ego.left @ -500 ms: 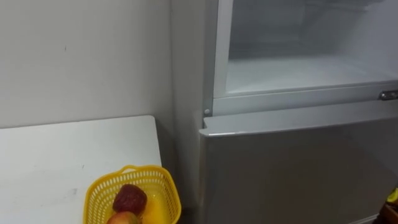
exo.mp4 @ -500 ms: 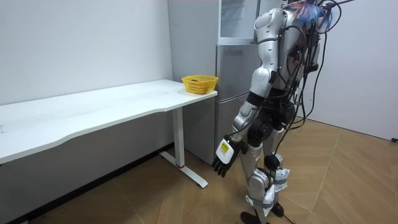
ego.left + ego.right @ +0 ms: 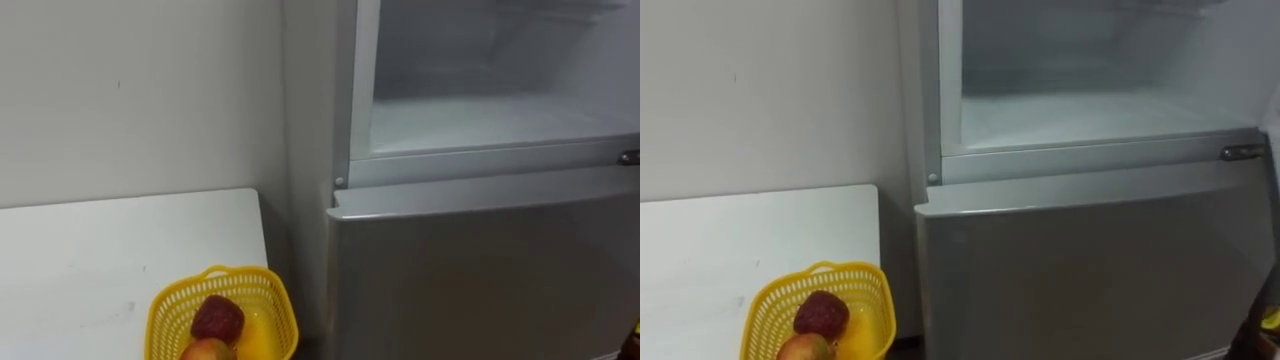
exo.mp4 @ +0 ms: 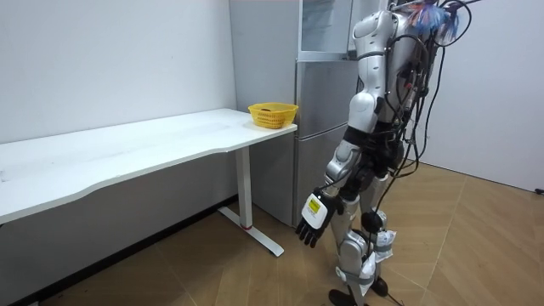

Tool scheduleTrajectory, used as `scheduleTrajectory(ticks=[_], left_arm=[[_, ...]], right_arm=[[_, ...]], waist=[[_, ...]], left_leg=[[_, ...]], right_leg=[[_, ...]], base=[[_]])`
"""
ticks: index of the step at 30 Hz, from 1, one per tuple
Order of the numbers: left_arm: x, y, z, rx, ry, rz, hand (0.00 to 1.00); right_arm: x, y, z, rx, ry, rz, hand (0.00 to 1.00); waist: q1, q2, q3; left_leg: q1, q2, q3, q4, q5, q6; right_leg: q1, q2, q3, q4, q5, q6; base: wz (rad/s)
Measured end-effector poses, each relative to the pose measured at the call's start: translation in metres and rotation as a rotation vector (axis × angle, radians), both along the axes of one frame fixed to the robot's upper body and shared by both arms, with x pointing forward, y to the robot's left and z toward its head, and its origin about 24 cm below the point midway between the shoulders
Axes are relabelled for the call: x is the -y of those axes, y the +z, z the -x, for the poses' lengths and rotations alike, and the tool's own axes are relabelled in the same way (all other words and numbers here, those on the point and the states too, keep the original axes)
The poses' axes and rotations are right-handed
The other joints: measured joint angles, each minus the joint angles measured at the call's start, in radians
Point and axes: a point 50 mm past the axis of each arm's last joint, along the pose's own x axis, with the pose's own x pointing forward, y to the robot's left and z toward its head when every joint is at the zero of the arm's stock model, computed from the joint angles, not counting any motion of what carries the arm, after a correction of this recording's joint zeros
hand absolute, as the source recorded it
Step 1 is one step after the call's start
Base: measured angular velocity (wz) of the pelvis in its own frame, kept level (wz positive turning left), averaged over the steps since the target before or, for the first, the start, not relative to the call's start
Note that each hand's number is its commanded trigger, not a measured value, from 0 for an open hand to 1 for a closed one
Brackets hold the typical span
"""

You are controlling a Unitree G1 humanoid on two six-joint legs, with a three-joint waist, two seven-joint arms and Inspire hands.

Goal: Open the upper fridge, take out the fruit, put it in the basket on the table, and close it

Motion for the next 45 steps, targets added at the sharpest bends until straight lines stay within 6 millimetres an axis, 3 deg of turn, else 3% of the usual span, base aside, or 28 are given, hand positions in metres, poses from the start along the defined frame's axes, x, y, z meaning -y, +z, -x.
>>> scheduleTrajectory(ticks=[9, 17, 22, 31, 36, 41, 45], left_arm=[[-0.001, 0.0, 0.0, -0.028, -0.025, 0.024, 0.0], [-0.003, -0.001, 0.003, -0.108, -0.074, 0.032, 0.0], [-0.004, -0.001, -0.001, -0.109, -0.1, 0.031, 0.0], [-0.005, 0.0, 0.0, -0.11, -0.097, 0.039, 0.0], [-0.005, 0.0, 0.003, -0.109, -0.082, 0.039, 0.0], [-0.004, 0.0, 0.013, -0.122, -0.048, 0.03, 0.0], [-0.004, 0.0, 0.013, -0.119, -0.05, 0.018, 0.0]], right_arm=[[-0.032, 0.002, -0.022, -0.266, 0.039, 0.531, 0.0], [-0.049, -0.035, -0.041, -0.602, 0.122, 0.823, 0.0], [-0.06, -0.042, -0.047, -0.623, 0.213, 0.858, 0.0], [-0.064, -0.033, -0.046, -0.602, 0.179, 0.867, 0.0], [-0.059, -0.015, -0.039, -0.559, 0.052, 0.856, 0.0], [-0.036, 0.001, -0.025, -0.546, -0.192, 0.762, 0.0], [-0.018, -0.001, -0.016, -0.558, -0.328, 0.609, 0.0]], waist=[[0.008, -0.019, 0.0045], [0.026, -0.062, 0.0012], [0.044, -0.07, 0.0039], [0.05, -0.062, 0.005], [0.052, -0.053, 0.0003], [0.049, -0.037, 0.0047], [0.034, -0.034, 0.0095]], left_leg=[[0.013, 0.002, 0.005, -0.003, 0.0, 0.0], [0.018, 0.006, 0.003, -0.004, 0.0, -0.001], [0.013, 0.006, 0.0, -0.005, 0.0, -0.001], [0.014, 0.007, -0.004, -0.007, 0.0, -0.001], [0.018, 0.005, -0.02, -0.003, 0.0, -0.001], [0.033, 0.004, -0.023, -0.006, 0.0, -0.001], [0.032, 0.003, -0.027, -0.006, 0.0, -0.001]], right_leg=[[0.0, 0.001, 0.006, 0.009, 0.001, -0.003], [0.017, 0.004, -0.001, -0.001, 0.007, -0.007], [0.017, 0.004, -0.007, -0.004, 0.013, -0.006], [0.026, 0.003, -0.013, 0.004, 0.013, -0.006], [0.036, 0.004, -0.016, -0.006, 0.014, -0.006], [0.049, 0.003, -0.018, -0.007, 0.014, -0.005], [0.051, 0.003, -0.017, -0.011, 0.013, -0.005]], base=[[-0.04], [0.0], [0.02], [0.02], [0.09], [0.0], [0.01]])
